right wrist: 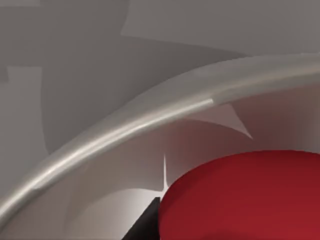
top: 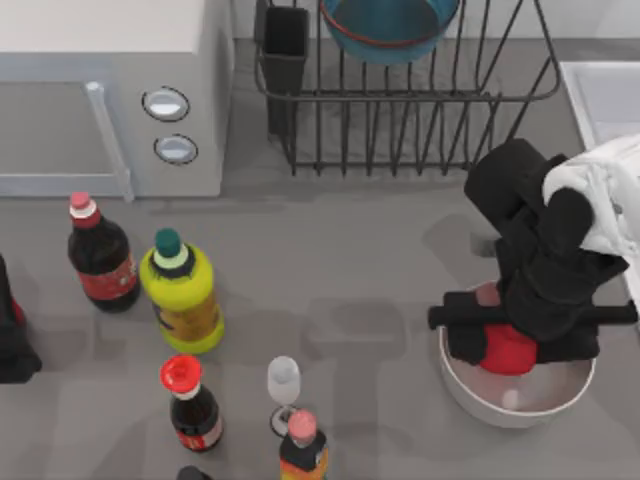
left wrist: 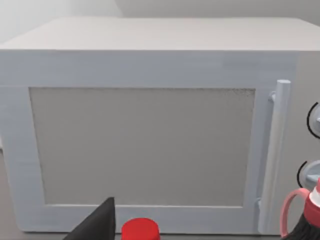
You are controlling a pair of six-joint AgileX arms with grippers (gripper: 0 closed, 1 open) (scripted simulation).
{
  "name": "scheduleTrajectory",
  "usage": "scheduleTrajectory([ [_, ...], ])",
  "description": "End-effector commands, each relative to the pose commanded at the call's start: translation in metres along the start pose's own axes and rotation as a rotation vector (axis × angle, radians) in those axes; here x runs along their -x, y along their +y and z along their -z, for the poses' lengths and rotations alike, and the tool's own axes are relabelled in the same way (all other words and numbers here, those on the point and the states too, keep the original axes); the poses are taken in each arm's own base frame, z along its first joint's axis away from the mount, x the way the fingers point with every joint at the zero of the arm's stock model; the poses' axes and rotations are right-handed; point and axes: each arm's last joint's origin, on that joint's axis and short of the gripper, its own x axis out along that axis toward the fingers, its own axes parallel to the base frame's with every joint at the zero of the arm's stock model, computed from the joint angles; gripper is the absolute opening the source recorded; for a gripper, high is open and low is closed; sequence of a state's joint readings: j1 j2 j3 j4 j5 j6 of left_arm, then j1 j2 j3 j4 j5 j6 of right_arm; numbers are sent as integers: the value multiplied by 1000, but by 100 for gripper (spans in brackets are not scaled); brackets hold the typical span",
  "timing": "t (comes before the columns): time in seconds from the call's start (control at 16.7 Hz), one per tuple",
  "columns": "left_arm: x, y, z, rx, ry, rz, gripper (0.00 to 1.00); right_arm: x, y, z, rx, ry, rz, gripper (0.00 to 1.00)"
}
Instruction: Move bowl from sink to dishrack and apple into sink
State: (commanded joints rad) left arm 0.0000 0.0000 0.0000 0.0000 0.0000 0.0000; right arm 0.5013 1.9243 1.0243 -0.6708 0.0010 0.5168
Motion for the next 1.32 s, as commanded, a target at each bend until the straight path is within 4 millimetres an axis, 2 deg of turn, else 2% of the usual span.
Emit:
scheduleTrajectory([
  [0.12,0,0,0,0,0,0,100,0,0,0,0,0,0,2],
  [0.18,0,0,0,0,0,0,100,0,0,0,0,0,0,0],
  [0.6,0,0,0,0,0,0,100,0,0,0,0,0,0,0],
  [0.66,0,0,0,0,0,0,100,32,5,7,25,-47,-32,0],
  [0.84,0,0,0,0,0,0,100,42,7,4,21,-50,-34,0],
  [1.32,0,0,0,0,0,0,100,127,6,7,25,-41,-29,0],
])
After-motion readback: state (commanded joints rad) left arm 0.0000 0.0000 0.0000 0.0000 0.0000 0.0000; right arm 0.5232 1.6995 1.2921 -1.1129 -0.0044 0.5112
